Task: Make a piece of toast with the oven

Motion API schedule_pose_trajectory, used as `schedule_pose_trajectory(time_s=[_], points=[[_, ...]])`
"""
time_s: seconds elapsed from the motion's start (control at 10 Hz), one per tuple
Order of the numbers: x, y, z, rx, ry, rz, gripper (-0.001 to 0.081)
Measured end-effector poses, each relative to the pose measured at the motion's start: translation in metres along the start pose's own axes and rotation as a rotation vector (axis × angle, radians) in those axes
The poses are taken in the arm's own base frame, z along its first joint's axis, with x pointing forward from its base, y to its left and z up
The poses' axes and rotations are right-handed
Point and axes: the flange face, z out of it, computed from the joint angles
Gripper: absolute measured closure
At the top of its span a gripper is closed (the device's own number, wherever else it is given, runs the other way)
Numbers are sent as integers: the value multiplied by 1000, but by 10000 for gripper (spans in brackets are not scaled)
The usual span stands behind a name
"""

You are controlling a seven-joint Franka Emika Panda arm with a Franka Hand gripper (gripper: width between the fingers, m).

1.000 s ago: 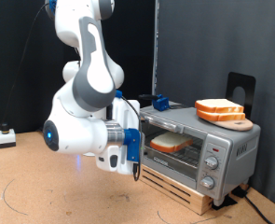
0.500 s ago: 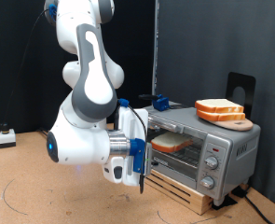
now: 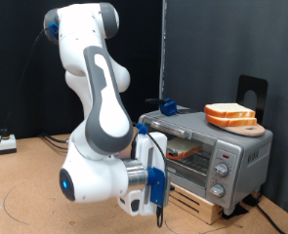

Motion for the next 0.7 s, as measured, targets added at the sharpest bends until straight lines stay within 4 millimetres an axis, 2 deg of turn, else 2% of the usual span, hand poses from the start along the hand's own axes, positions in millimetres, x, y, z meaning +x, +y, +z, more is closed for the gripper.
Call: schedule_pose_trajectory(time_s=[0.2, 0.7], points=[[25, -1, 5, -20, -64, 42, -4], [26, 1, 17, -24, -149, -36, -4]])
